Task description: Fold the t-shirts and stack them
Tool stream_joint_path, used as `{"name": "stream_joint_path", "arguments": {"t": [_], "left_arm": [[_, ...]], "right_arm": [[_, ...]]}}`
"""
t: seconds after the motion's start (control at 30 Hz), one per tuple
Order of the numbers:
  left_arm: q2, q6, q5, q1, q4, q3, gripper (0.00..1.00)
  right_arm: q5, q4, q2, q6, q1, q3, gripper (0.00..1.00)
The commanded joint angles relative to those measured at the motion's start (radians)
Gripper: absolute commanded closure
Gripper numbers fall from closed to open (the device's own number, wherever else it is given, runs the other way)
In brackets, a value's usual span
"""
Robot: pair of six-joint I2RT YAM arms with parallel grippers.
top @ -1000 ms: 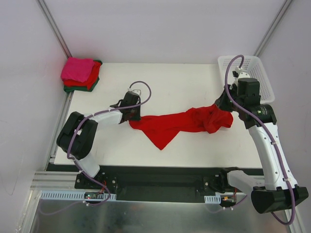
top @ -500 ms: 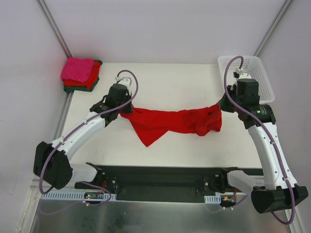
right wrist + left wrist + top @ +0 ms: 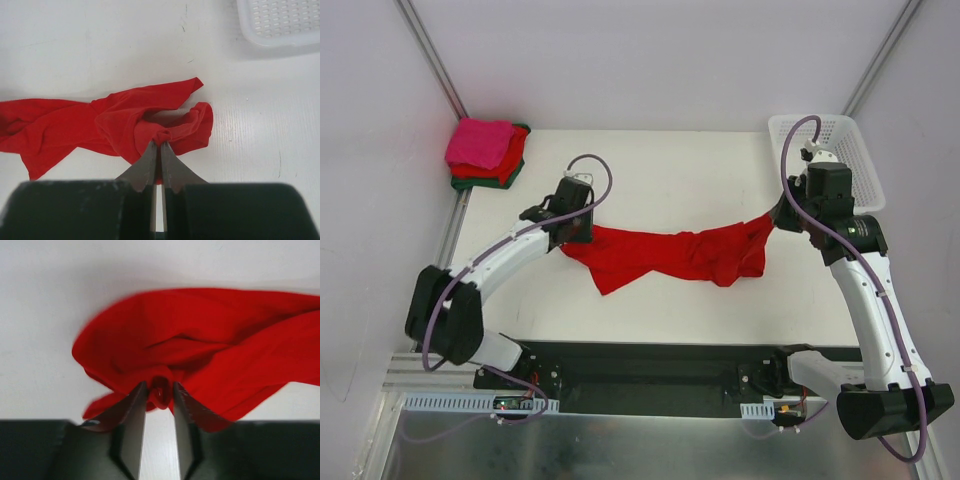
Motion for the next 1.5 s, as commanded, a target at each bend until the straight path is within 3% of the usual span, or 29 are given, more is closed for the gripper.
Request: {"name": "stream_joint_path", "arguments": {"t": [0.0, 0.1, 0.2, 0.4, 0.53, 0.57, 0.63, 0.7, 0.73, 0.77, 0.83, 0.9, 0.97, 1.2, 1.47], "left_arm": [[0.151, -0.062, 0.048, -0.001, 0.027, -0.027, 0.65], [0.199, -0.07, 0.064, -0.001, 0.044, -0.01, 0.45], [0.207, -0.068, 0.062, 0.0, 0.049, 0.002, 0.38], [0.188, -0.059, 0.049, -0.001, 0.049, 0.003, 0.39], [0.182, -0.054, 0.045, 0.0, 0.049, -0.001, 0.52], [0.179, -0.053, 0.044, 0.0, 0.049, -0.004, 0.64], [0.17, -0.05, 0.041, 0.0, 0.047, -0.005, 0.78], [0.159, -0.039, 0.03, -0.001, 0.047, -0.007, 0.83], [0.154, -0.036, 0.027, 0.0, 0.044, -0.007, 0.81], [0.153, -0.034, 0.026, -0.001, 0.042, -0.005, 0.68], [0.144, -0.03, 0.016, -0.001, 0.035, -0.004, 0.55], [0.136, -0.025, 0.009, 0.0, 0.027, 0.002, 0.34], [0.131, -0.022, 0.004, 0.0, 0.013, 0.009, 0.3], [0.114, -0.019, -0.005, -0.001, 0.003, 0.013, 0.33], [0.101, -0.014, -0.001, -0.001, -0.004, 0.012, 0.47]], "right_arm": [[-0.009, 0.016, -0.014, -0.007, 0.006, 0.007, 0.99], [-0.012, 0.01, -0.015, -0.008, 0.006, 0.008, 0.99], [-0.015, 0.01, -0.017, -0.011, 0.004, 0.004, 0.99], [-0.024, 0.014, -0.012, -0.01, 0.006, -0.001, 0.99], [-0.032, 0.017, -0.005, -0.007, 0.006, 0.002, 0.99], [-0.03, 0.017, -0.003, -0.007, 0.006, 0.002, 0.99], [-0.038, 0.02, 0.0, -0.005, 0.004, 0.004, 0.99], [-0.041, 0.022, 0.005, -0.004, 0.006, 0.007, 0.98], [-0.045, 0.022, 0.008, -0.002, 0.006, 0.005, 0.99], [-0.047, 0.022, 0.008, -0.002, 0.007, 0.005, 0.99], [-0.05, 0.022, 0.011, -0.002, 0.006, 0.007, 0.99], [-0.05, 0.022, 0.011, -0.004, 0.007, 0.007, 0.99], [-0.047, 0.023, 0.009, -0.004, 0.007, 0.005, 0.99], [-0.052, 0.028, 0.014, 0.0, 0.006, 0.001, 0.99], [-0.053, 0.031, 0.012, 0.0, 0.007, -0.007, 0.99]]}}
